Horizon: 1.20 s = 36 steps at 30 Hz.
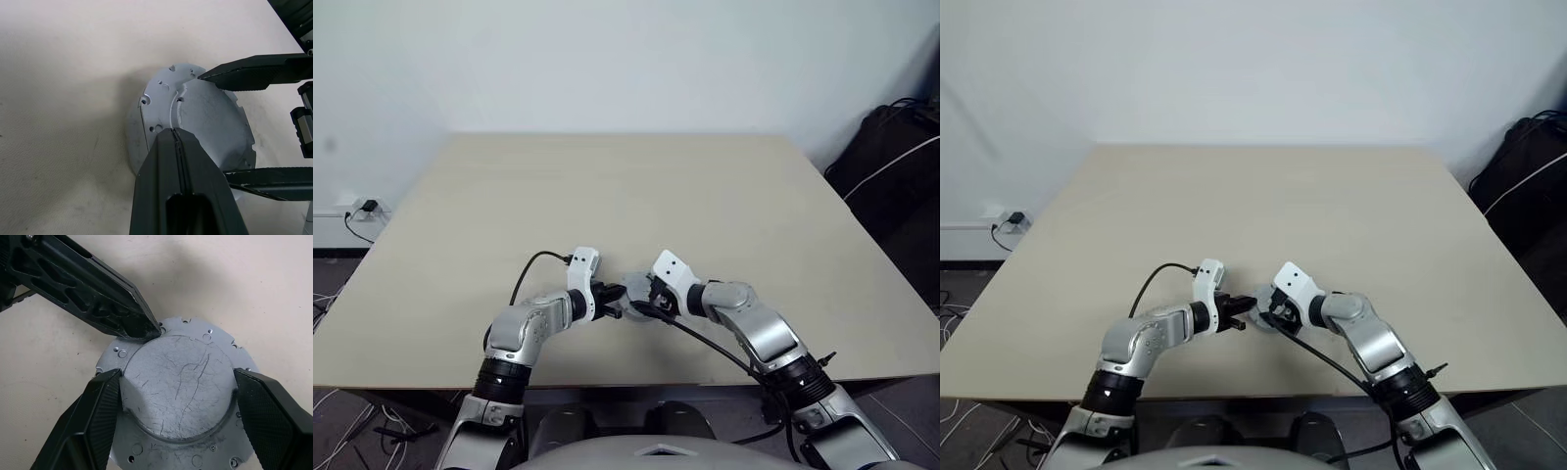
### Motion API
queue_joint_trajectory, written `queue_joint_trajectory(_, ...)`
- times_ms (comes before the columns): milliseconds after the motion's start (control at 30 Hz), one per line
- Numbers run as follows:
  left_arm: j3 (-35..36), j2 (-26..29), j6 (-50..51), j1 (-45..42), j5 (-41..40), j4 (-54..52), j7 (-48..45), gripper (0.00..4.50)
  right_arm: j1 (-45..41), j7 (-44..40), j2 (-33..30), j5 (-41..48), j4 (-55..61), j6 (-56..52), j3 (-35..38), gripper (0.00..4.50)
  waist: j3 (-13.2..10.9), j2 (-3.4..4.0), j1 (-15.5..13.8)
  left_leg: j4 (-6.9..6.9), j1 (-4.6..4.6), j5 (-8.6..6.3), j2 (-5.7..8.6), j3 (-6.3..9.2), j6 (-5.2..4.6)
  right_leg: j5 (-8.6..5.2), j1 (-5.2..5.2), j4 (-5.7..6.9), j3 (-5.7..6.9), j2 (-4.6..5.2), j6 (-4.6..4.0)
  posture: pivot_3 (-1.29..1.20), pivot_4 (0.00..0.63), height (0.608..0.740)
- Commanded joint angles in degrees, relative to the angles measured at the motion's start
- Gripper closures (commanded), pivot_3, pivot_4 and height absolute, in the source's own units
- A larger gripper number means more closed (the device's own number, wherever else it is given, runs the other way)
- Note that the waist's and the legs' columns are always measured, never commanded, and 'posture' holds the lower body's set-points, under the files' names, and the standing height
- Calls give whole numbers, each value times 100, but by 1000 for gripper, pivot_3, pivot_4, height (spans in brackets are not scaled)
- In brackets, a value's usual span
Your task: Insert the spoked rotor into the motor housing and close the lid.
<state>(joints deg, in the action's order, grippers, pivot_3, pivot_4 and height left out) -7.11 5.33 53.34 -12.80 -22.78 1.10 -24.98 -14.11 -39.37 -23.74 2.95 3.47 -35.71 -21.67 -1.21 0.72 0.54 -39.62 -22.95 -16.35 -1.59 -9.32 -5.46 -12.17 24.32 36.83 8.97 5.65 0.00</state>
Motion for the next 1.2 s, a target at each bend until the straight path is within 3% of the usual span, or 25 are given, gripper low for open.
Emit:
queue_joint_trajectory(33, -109, -69, 138, -13, -60, -73, -16, 4500, 98, -103, -183, -81, -85, -378, -120, 494, 1, 0, -3, 0, 0, 0, 1, 0, 0, 0, 0, 0, 0, 1, 0, 0, 0, 740)
queue_joint_trajectory(100, -136, -65, 141, 1, -20, -84, 15, 4500, 157, -215, -336, -92, 5, -529, -194, 24, 2, 0, -13, 1, 0, -1, 2, 0, -1, 0, 0, -1, 0, 3, 0, 0, 0, 740)
queue_joint_trajectory(333, -196, -61, 153, 78, 2, -176, 33, 4500, 530, -435, -751, 112, 411, -700, 30, 24, 11, -11, -36, 9, 0, -3, 5, 2, -4, 0, -1, -10, 0, 7, 0, 0, 0, 740)
queue_joint_trajectory(633, -218, -69, 156, 125, -23, -265, 11, 4500, 1319, -805, -1123, 1174, 1324, -599, 1274, 24, 6, -19, -163, 28, -7, -14, 11, 5, -22, -2, -2, -45, 3, 8, 6, 0, 0, 740)
queue_joint_trajectory(767, -250, -72, 156, 107, -22, -252, 0, 4500, 1525, -584, -872, 1555, 1379, -626, 1774, 24, -3, -20, -133, 40, -12, -13, 10, 4, -22, 1, 3, -61, 6, 6, 10, 0, 0, 740)
queue_joint_trajectory(900, -272, -70, 155, 85, -22, -236, -11, 4500, 1464, 261, -176, 1786, 1147, -763, 2455, 24, -5, -21, -131, 42, -12, -10, 8, 3, -17, 2, 4, -60, 7, 2, 10, 0, 0, 740)
queue_joint_trajectory(1067, -292, -56, 144, 60, -19, -218, -22, 4500, 1101, 1238, 621, 2214, 838, -1852, 3136, 24, -4, -15, -129, 43, -14, -9, 9, 2, -14, 4, 5, -61, 4, 3, 12, 0, 0, 740)
queue_joint_trajectory(1200, -294, -55, 131, 41, -12, -215, -23, 4500, 947, 1464, 959, 2465, 764, -2491, 3106, 24, -3, -5, -122, 49, -16, -9, 9, 2, -13, 4, 11, -60, 4, 2, 7, 0, 0, 740)
